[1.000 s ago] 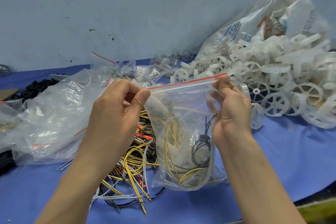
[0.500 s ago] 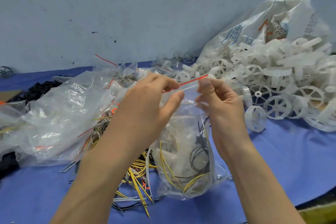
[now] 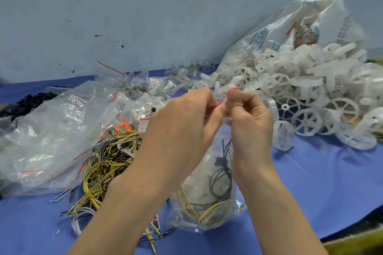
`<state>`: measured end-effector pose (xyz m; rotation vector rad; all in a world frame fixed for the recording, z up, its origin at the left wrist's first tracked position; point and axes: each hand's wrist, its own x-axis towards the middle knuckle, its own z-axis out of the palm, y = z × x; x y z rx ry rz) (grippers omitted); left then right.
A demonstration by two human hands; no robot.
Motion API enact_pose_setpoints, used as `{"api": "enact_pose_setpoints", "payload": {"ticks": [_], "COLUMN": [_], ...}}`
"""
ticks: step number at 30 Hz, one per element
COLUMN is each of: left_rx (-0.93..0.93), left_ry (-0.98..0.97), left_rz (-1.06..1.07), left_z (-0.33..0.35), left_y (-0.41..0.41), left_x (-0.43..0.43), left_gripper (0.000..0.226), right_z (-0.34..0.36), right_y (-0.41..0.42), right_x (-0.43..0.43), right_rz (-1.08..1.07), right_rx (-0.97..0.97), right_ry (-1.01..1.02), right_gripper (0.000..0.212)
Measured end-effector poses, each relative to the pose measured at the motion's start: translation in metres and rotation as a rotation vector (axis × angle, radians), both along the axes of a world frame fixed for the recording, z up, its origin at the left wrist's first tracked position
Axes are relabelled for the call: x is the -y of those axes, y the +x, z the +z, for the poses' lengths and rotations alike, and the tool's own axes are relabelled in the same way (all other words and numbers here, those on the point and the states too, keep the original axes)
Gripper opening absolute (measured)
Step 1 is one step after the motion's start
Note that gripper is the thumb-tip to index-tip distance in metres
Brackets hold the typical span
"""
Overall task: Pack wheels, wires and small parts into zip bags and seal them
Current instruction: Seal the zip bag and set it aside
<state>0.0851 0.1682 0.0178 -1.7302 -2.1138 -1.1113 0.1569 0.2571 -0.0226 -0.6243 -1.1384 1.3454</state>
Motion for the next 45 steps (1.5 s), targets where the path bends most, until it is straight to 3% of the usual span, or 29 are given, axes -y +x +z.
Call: {"api": "enact_pose_setpoints", "payload": {"ticks": [6, 19, 26, 28, 30, 32, 34, 35, 38, 42, 45], "left_rx": [-0.188, -0.201, -0.028, 0.176, 0.499, 0.781, 0.915, 0.894, 0.707, 0.648, 0.691], "left_ry": [-0.019, 0.017, 0.047, 0.106, 0.137, 0.043, -0.105, -0.152, -0.164, -0.181, -0.148], "left_rz": [0.003, 0.019, 0.02, 0.004, -0.045, -0.126, -0.145, -0.136, -0.134, -0.098, -0.046], "left_z": [-0.001, -0.016, -0.019, -0.023, -0.035, -0.054, -0.072, -0.078, -0.08, -0.074, -0.062], "left_y": [0.016, -0.003, -0.01, -0.018, -0.025, -0.028, -0.027, -0.026, -0.026, -0.036, -0.054], "left_x": [0.024, 0.077, 0.083, 0.081, 0.075, 0.066, 0.057, 0.053, 0.042, 0.038, 0.046], "left_gripper": [0.021, 0.023, 0.025, 0.026, 0.027, 0.043, 0.065, 0.062, 0.023, 0.045, 0.033], "right_z": [0.007, 0.003, 0.002, 0.002, 0.004, 0.006, 0.009, 0.01, 0.015, 0.025, 0.028], "right_y": [0.009, -0.002, -0.01, -0.01, -0.01, -0.01, -0.013, -0.014, -0.021, -0.032, -0.038], "right_x": [-0.019, -0.024, -0.019, -0.017, -0.016, -0.015, -0.011, -0.009, 0.001, 0.019, 0.028], "right_rz": [-0.084, -0.115, -0.077, -0.077, -0.08, -0.072, -0.06, -0.055, -0.057, -0.043, -0.039], "right_rx": [-0.085, -0.084, -0.037, -0.014, -0.029, -0.063, -0.059, -0.051, -0.033, 0.059, 0.166], "right_ry": [-0.17, -0.173, -0.146, -0.098, -0.078, -0.083, -0.058, -0.03, 0.088, 0.288, 0.423], "right_gripper": [0.02, 0.022, 0.017, 0.015, 0.016, 0.016, 0.016, 0.017, 0.019, 0.019, 0.011]}}
